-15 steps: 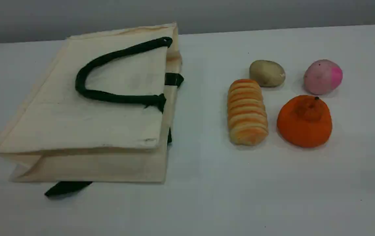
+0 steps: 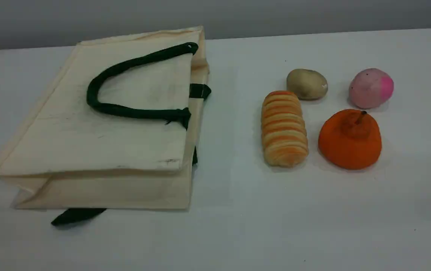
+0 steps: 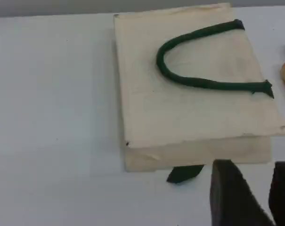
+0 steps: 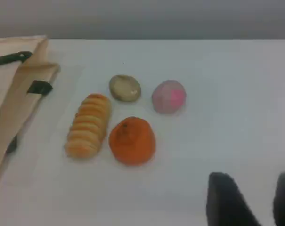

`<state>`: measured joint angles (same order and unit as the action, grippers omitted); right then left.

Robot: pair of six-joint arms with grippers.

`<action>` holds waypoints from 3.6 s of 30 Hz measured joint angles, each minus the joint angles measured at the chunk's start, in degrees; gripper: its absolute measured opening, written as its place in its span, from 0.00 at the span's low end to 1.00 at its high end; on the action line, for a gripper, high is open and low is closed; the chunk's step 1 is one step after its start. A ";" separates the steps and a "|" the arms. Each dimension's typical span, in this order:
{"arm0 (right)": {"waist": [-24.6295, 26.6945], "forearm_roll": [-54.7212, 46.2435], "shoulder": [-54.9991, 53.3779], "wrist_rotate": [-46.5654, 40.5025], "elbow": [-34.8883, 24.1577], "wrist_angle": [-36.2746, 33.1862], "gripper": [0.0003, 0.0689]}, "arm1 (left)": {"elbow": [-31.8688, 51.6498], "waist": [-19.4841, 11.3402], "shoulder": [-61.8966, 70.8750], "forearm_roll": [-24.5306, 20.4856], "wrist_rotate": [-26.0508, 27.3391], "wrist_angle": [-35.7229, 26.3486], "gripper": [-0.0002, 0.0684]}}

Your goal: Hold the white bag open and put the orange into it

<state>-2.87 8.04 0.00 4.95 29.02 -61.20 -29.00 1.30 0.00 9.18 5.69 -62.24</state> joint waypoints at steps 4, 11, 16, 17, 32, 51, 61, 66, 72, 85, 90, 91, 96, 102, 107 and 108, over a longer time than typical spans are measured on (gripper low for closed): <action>0.00 0.00 0.00 0.00 0.00 0.00 0.35 | 0.00 0.00 0.00 0.00 0.00 0.00 0.32; 0.00 0.00 0.00 0.00 0.00 0.00 0.35 | 0.00 0.00 0.00 0.00 0.00 0.00 0.33; 0.00 0.00 0.00 0.00 0.00 0.00 0.35 | 0.11 0.00 0.00 -0.07 -0.19 0.34 0.34; 0.00 0.00 0.00 0.00 0.00 0.00 0.35 | 0.11 0.00 0.00 -0.07 -0.19 0.34 0.34; 0.00 1.58 0.00 0.00 0.00 0.06 0.35 | 0.10 0.00 0.00 0.24 -0.19 0.29 0.35; 0.00 14.73 -20.19 11.89 1.46 17.48 0.53 | -15.18 0.00 34.54 2.93 5.86 7.26 0.38; -0.05 26.82 -43.83 18.52 1.70 33.49 0.75 | -15.24 0.00 57.37 13.27 14.33 20.56 0.72; -0.05 37.05 -55.19 26.62 1.70 37.64 0.75 | -15.24 0.00 68.59 15.42 11.53 25.58 0.75; -0.05 50.73 -63.18 39.46 2.13 38.78 0.75 | -15.24 0.00 79.85 15.42 6.78 32.65 0.75; -0.05 59.81 -75.99 48.30 11.50 35.18 0.75 | -19.06 0.00 94.21 18.17 4.22 42.16 0.75; -0.05 60.04 -76.23 50.15 11.58 35.11 0.75 | -24.43 0.00 100.09 19.06 4.33 40.29 0.75; -0.05 60.04 -76.23 50.15 11.58 35.11 0.75 | -25.57 0.00 101.32 19.49 4.33 39.64 0.75; -0.05 60.04 -76.17 50.68 11.58 35.11 0.75 | -30.43 2.49 106.46 19.57 4.33 38.58 0.75; -0.05 60.04 -76.17 50.86 11.58 35.11 0.75 | -32.51 4.15 110.91 19.44 2.38 38.63 0.75; -0.05 60.04 -76.17 50.86 11.58 35.11 0.75 | -32.51 4.15 112.62 19.40 2.50 40.20 0.75; -0.05 60.04 -76.17 50.90 11.58 35.11 0.75 | -32.58 4.15 113.02 19.40 2.50 40.42 0.75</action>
<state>-2.92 68.08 -76.17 55.85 40.60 -26.09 -61.58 5.44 113.02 28.57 8.19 -21.82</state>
